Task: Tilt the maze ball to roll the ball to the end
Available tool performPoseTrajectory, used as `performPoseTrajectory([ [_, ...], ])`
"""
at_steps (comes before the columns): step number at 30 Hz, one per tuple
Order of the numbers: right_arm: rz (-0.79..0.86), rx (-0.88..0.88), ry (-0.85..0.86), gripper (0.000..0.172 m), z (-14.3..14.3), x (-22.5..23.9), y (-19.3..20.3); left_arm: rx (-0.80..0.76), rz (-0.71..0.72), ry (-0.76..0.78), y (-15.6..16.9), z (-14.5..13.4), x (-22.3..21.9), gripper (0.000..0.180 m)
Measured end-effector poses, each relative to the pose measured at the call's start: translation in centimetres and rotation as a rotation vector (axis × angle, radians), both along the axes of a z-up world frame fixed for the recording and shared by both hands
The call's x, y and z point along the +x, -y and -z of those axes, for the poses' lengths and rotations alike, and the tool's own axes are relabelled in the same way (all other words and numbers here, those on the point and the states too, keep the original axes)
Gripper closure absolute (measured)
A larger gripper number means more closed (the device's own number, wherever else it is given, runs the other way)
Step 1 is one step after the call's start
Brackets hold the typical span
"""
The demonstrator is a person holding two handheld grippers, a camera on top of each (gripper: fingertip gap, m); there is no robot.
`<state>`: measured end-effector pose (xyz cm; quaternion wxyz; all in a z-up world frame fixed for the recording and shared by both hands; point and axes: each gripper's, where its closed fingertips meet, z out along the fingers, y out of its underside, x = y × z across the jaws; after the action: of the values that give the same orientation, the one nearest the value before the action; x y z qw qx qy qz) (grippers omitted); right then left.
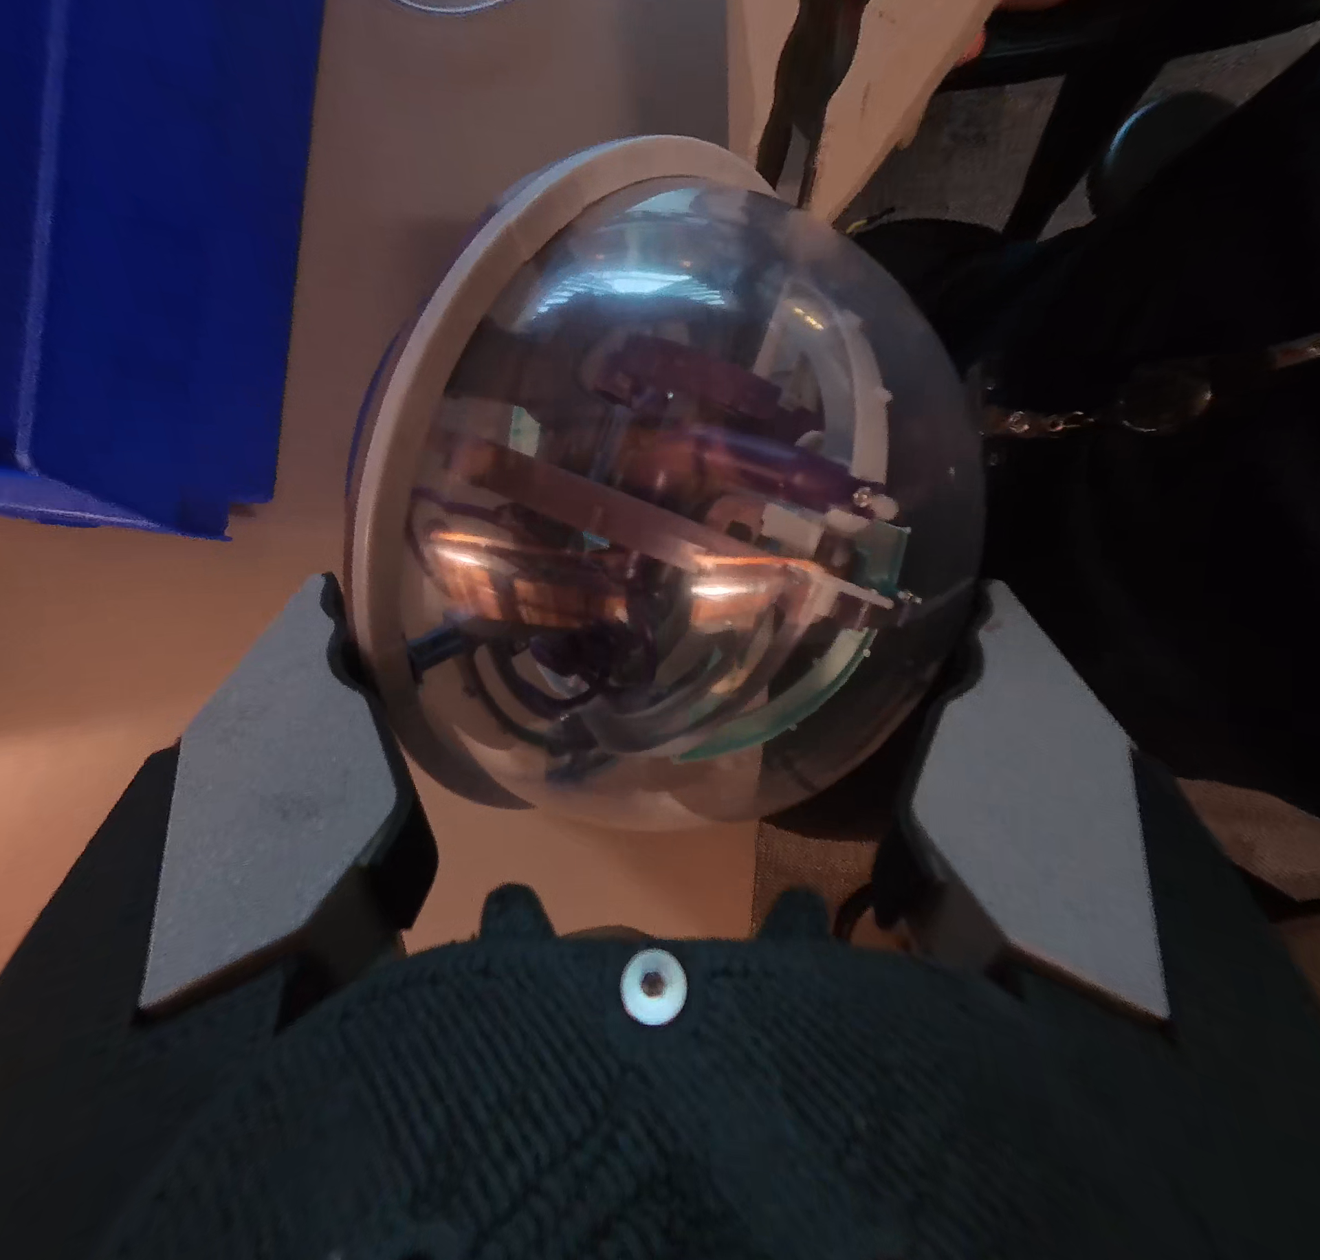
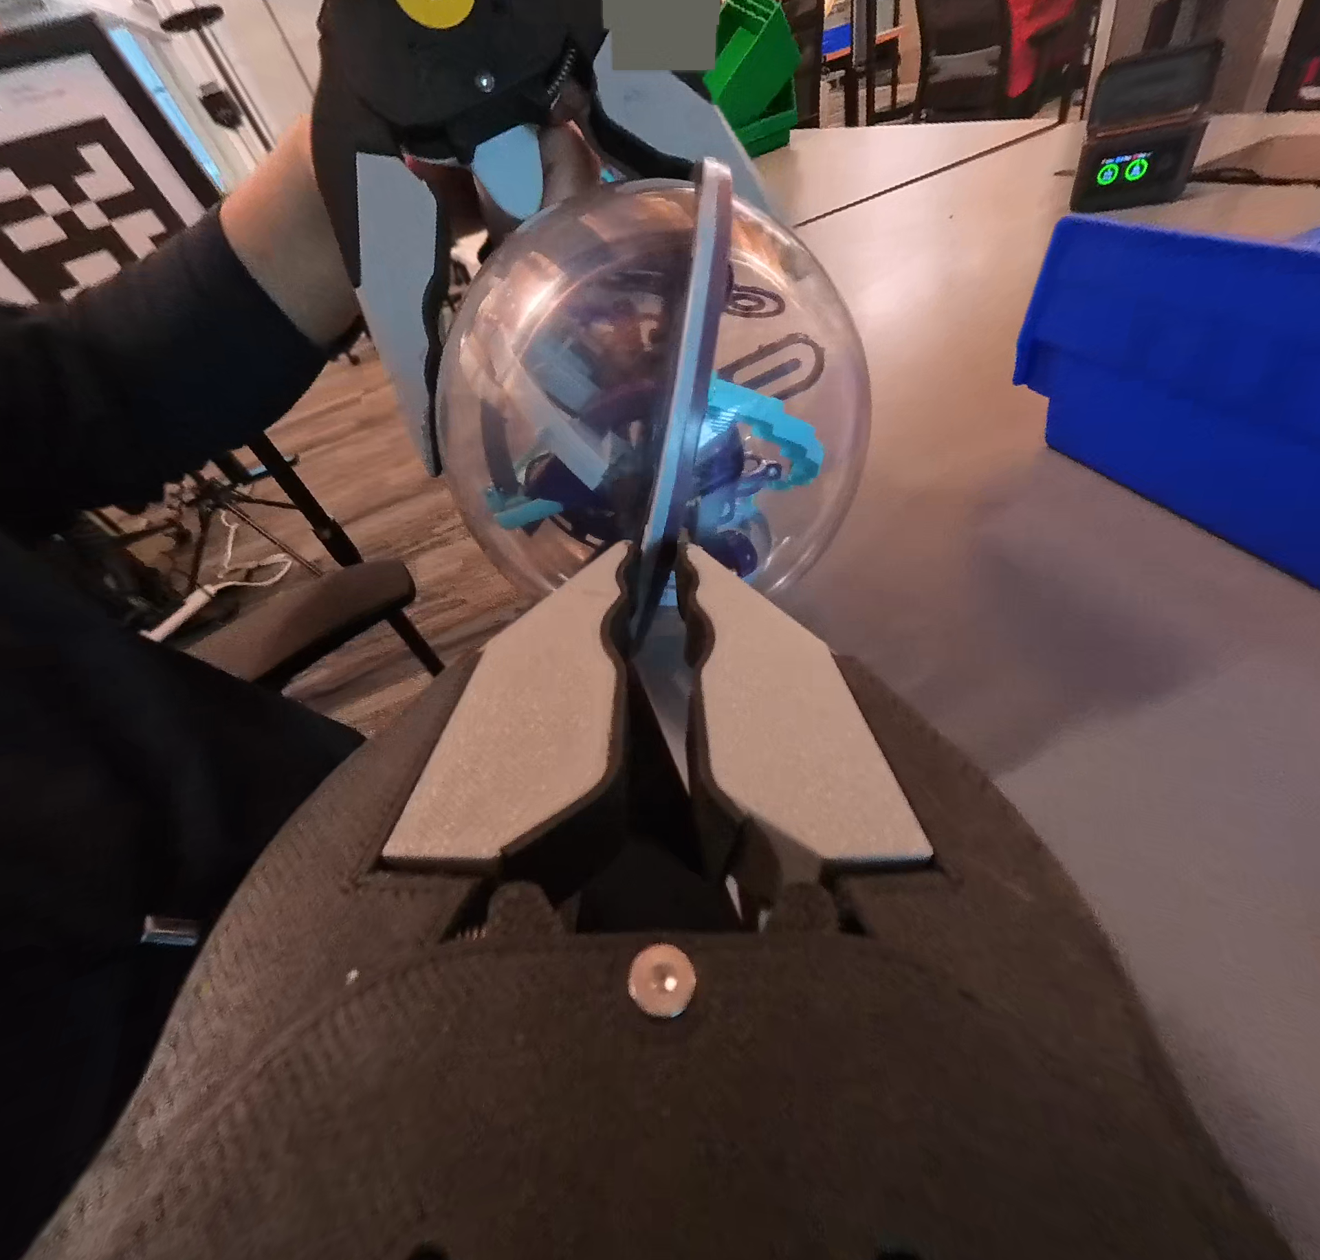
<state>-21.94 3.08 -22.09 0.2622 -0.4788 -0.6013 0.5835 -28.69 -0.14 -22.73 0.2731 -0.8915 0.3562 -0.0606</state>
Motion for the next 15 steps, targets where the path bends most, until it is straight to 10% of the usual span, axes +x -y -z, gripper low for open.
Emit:
performPoseTrajectory([
  [15, 0.023, 0.046, 0.009, 0.166, 0.4, -0.8, 0.3, 0.064, -0.43, 0.147, 1.8, -0.5, -1.3, 0.03],
])
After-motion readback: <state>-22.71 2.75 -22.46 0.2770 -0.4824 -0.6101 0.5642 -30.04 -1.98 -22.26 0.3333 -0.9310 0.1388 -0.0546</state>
